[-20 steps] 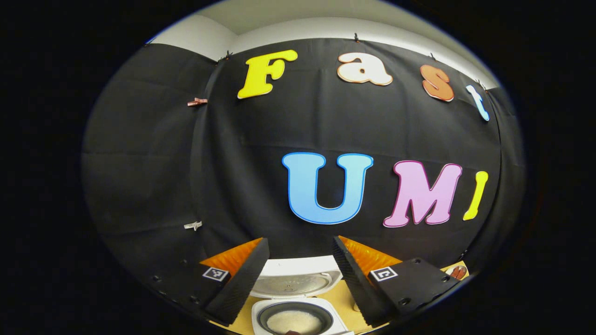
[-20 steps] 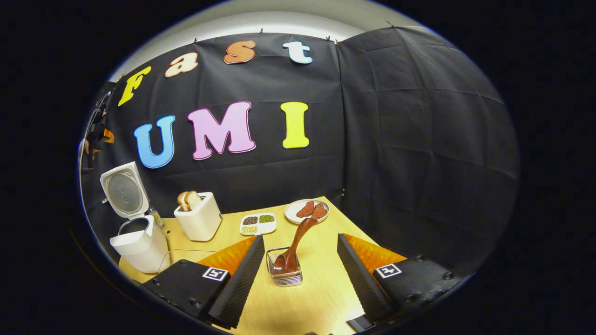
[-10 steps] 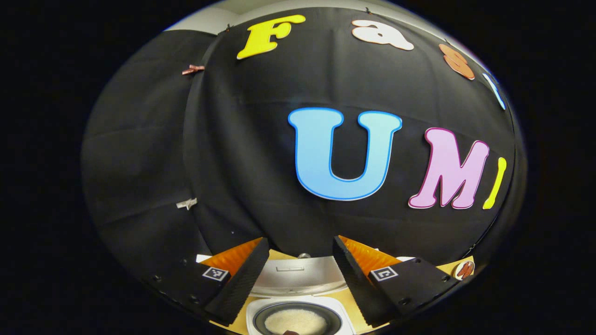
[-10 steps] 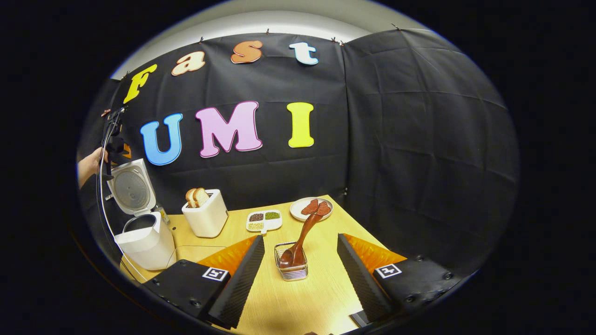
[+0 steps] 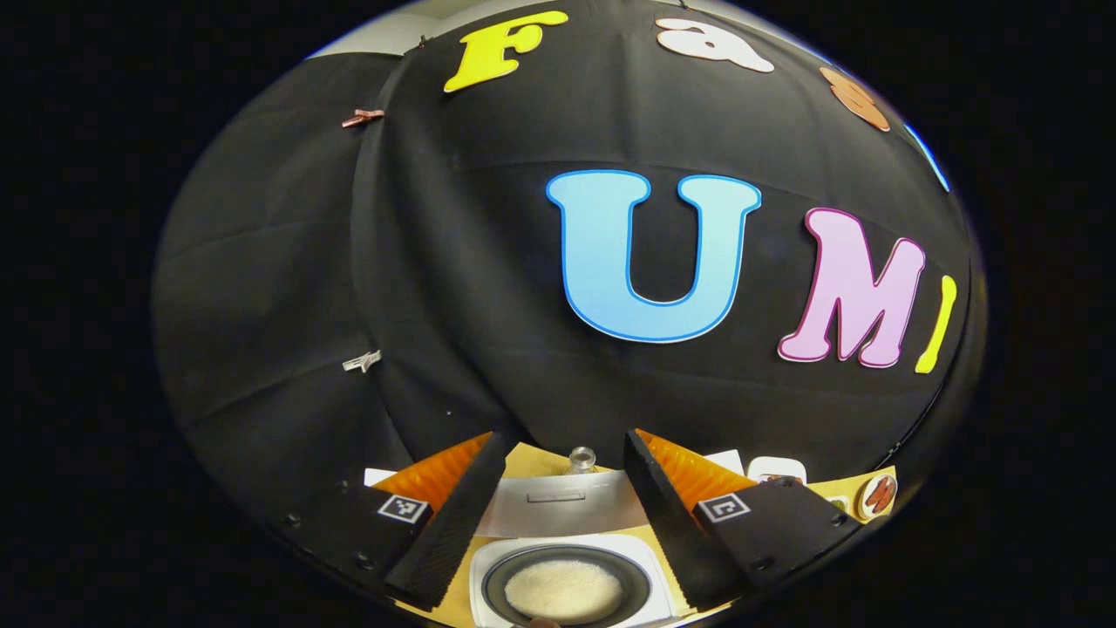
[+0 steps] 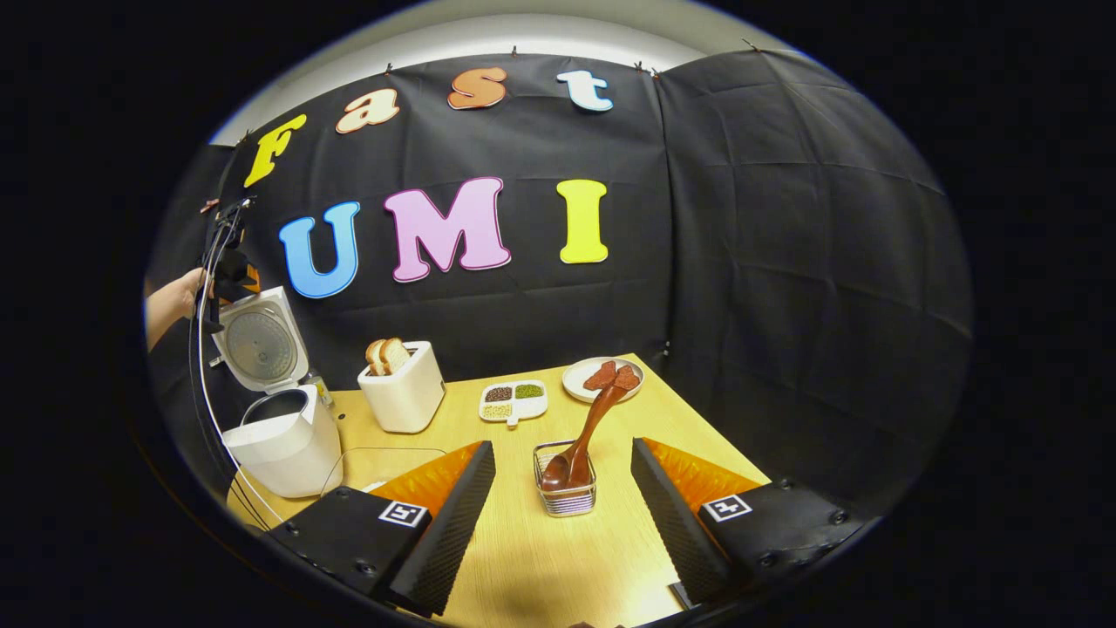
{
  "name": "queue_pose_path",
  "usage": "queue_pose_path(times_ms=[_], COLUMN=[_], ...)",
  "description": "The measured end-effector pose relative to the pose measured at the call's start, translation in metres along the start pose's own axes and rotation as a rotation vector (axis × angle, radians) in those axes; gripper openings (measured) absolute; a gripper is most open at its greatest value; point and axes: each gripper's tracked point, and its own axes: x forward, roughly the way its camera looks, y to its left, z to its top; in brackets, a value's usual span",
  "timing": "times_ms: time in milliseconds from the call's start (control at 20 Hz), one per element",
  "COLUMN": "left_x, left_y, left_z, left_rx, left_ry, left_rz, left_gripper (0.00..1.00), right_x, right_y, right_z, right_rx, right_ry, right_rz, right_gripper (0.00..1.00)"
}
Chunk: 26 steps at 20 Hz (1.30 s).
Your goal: Close the left gripper, press the button to open the rice cooker; take a wooden spoon from the chopstick holder with the right hand, scoop a spoonful of rice and pour it into the rice cooker, then put the wooden spoon back into the chopstick holder.
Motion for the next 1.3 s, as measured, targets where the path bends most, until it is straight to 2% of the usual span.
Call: queue_pose_path(times_ms=[300, 650, 950, 1200, 1300], left_x=[-0.051, -0.095, -0.099, -0.088, -0.086], left_y=[-0.009, -0.020, -0.023, -0.023, -0.023], left_z=[-0.047, -0.133, -0.198, -0.260, -0.271], left_rx=[-0.007, -0.022, -0.005, -0.013, 0.001], left_ry=[0.043, 0.106, 0.169, 0.247, 0.252], left_rz=[-0.010, -0.007, 0.018, 0.029, 0.027], left_gripper=[0.97, 0.97, 0.97, 0.98, 1.00], right_x=[0.011, 0.021, 0.027, 0.031, 0.032], right_y=[0.020, 0.046, 0.047, 0.042, 0.039], right_z=[-0.007, -0.017, -0.021, -0.020, -0.022], right_rx=[-0.008, -0.041, -0.090, -0.099, -0.098], right_ry=[0.017, 0.067, 0.091, 0.096, 0.101], right_rz=[0.082, 0.192, 0.235, 0.235, 0.230], right_gripper=[0.98, 0.99, 0.98, 0.99, 0.99])
